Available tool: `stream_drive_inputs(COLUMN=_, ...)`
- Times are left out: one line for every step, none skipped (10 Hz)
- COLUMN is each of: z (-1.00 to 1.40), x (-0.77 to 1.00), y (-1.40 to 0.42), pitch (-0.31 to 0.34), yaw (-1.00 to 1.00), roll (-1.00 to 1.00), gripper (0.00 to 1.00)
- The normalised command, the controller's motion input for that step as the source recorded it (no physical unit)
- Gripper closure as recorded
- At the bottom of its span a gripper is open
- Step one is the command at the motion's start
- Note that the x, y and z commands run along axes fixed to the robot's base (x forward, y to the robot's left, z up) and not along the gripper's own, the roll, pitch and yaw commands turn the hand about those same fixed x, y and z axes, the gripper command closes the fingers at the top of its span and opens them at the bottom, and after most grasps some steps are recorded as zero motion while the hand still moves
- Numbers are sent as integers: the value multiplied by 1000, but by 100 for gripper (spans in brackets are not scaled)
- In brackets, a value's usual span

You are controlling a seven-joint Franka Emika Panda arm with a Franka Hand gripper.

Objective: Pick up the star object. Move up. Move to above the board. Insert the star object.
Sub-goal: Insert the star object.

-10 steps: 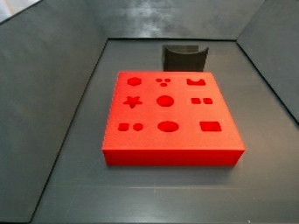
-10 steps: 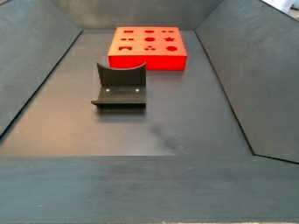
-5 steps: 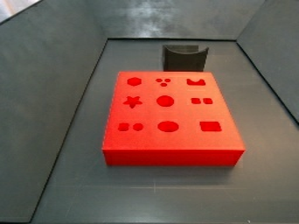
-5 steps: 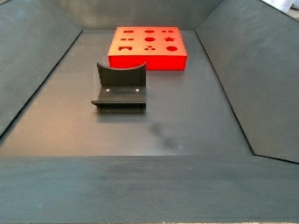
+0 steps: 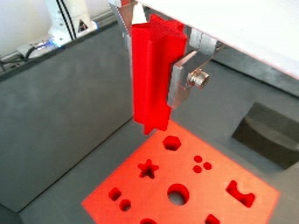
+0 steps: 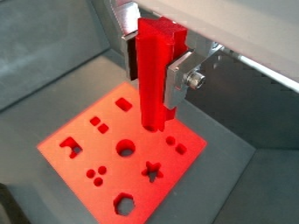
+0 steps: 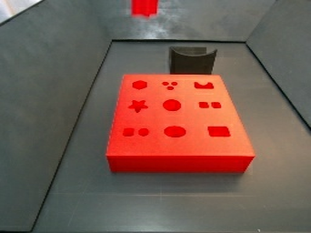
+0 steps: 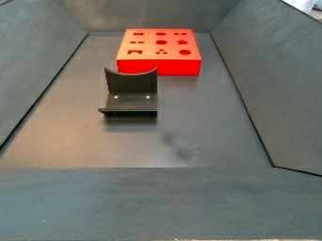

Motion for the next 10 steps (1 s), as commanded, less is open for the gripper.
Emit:
stream_drive_inputs(z=-923, x=-180, y=0, pitch=0, yaw=-260, roll=-87, gripper=100)
stream_drive_inputs(z=-829, x=-154, y=0, pitch=-16, yaw=-569, roll=-76, gripper=100)
stream_drive_inputs(z=-714, x=-83, y=0, pitch=-24, yaw=-857, roll=-47, gripper=100)
stream_drive_inputs(z=-637, x=0, y=0, pitch=-50, yaw=-997, roll=-31, gripper=100)
stream_drive_inputs(z=-577, x=9, y=0, pitch=-56, yaw=-1000, roll=-33, gripper=100)
stream_drive_inputs(z=-520, x=206, y=37, pitch=-94, yaw=-894, roll=-41, gripper=100)
stream_drive_inputs(z=-523, x=286, y=20, pitch=-163, yaw=-797, roll=0, gripper=100)
stream_drive_inputs(z=-486, x=123, y=0, pitch=-156, yaw=-351, roll=0, gripper=100)
stream_drive_inputs(z=-329, x=0, y=0, pitch=-76, yaw=0, roll=47, gripper=100)
stream_drive_inputs(z=-9, x=-3, y=0, pitch=-11, yaw=0, roll=0, gripper=100)
